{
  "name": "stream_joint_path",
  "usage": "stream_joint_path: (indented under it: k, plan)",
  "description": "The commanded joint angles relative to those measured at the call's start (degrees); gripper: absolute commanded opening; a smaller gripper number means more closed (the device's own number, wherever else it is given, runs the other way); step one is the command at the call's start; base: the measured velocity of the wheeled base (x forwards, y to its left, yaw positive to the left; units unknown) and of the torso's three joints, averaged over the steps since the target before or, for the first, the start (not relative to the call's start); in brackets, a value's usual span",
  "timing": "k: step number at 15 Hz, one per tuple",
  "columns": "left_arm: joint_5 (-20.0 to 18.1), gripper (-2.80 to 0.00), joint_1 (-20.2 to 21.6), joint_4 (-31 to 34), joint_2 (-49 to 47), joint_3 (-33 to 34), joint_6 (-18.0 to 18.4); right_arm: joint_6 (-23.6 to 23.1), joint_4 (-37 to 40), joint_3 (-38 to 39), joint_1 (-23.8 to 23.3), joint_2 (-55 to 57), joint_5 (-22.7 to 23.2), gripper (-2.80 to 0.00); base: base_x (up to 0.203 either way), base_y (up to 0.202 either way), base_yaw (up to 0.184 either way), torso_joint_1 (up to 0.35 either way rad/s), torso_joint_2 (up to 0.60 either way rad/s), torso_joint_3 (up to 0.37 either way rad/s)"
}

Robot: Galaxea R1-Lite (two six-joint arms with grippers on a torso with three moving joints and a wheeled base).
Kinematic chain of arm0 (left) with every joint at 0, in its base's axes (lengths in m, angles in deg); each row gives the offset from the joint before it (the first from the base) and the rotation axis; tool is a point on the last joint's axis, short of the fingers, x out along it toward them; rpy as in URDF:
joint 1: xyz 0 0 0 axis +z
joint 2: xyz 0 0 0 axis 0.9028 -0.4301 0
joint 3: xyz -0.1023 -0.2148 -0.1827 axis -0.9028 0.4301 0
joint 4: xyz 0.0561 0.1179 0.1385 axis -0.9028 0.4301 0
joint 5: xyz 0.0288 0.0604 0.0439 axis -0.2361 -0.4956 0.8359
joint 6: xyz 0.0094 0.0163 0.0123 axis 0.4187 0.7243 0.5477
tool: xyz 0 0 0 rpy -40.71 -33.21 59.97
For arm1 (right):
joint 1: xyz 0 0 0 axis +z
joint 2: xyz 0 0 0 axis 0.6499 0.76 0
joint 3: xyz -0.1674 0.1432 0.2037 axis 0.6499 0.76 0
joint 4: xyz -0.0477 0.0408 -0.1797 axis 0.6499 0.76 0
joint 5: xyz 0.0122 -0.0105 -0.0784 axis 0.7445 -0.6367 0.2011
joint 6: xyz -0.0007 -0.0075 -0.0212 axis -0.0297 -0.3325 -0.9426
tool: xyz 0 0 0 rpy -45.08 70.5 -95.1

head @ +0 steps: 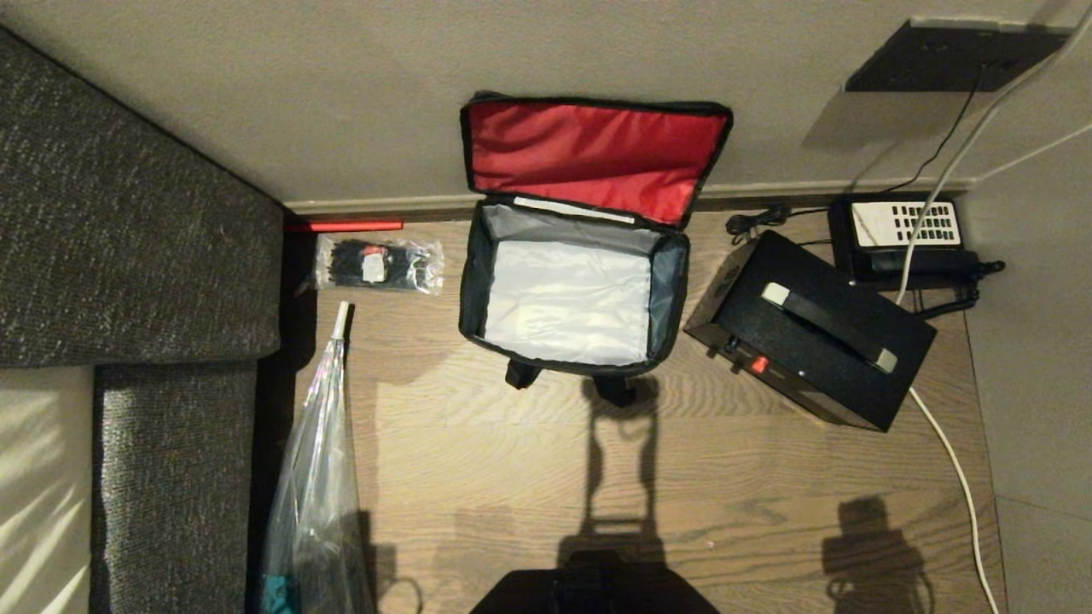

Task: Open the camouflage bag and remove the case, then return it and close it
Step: Grip the handle again

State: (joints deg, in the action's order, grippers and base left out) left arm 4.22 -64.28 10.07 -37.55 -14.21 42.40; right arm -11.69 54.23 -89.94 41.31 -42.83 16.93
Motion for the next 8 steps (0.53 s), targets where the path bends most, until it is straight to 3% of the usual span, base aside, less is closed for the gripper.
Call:
stream_joint_path:
  k: [1, 8]
  plan:
    - [0.03, -2.8, 0.02, -0.01, 0.11, 0.18, -0.06, -0.05, 0.0, -0.01, 0.02, -0.01, 0.04, -2.8, 0.0, 0.0, 0.0, 0.0, 0.0, 0.0]
    - [0.03, -2.8, 0.02, -0.01, 0.11, 0.18, 0.03, -0.05, 0.0, 0.06, 0.02, -0.01, 0.0, -2.8, 0.0, 0.0, 0.0, 0.0, 0.0, 0.0]
